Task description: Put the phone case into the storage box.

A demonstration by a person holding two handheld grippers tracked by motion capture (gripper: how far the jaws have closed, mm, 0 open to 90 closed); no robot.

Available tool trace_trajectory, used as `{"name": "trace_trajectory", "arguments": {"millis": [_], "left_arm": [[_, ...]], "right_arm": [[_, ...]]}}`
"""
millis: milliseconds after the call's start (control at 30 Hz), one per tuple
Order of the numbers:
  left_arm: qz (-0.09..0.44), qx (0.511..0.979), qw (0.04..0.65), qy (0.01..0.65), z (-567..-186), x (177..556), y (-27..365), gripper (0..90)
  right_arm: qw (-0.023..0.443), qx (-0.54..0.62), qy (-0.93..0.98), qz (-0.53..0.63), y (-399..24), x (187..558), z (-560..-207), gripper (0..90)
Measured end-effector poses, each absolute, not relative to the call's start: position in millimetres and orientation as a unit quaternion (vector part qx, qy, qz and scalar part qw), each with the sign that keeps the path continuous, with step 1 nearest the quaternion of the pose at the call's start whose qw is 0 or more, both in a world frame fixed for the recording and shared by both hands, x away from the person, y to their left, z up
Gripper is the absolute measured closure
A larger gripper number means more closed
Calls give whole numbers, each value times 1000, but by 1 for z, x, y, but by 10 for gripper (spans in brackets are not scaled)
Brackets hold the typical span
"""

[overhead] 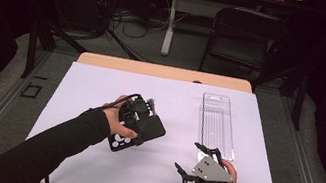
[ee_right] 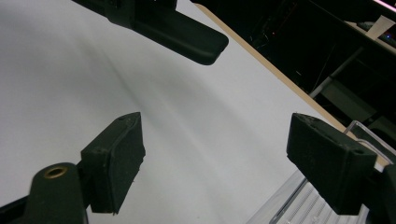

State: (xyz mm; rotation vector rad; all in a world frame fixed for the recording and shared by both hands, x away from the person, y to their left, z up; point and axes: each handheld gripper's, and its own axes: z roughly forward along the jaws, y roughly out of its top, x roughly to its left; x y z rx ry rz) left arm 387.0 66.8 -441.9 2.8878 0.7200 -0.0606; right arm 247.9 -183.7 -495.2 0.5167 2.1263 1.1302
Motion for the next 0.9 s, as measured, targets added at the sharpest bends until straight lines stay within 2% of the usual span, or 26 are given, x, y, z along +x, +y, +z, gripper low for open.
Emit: {"name": "trace_trajectory", "arguments": {"millis": [667,900], "left_arm": [[-39,966,73,246,-441,386,64,141],[-43,965,73,248,-442,387,62,141]], "right_arm": [[413,76,842,339,-154,265,-487,292],[440,43,843,306,-146,264,-488,298]]}}
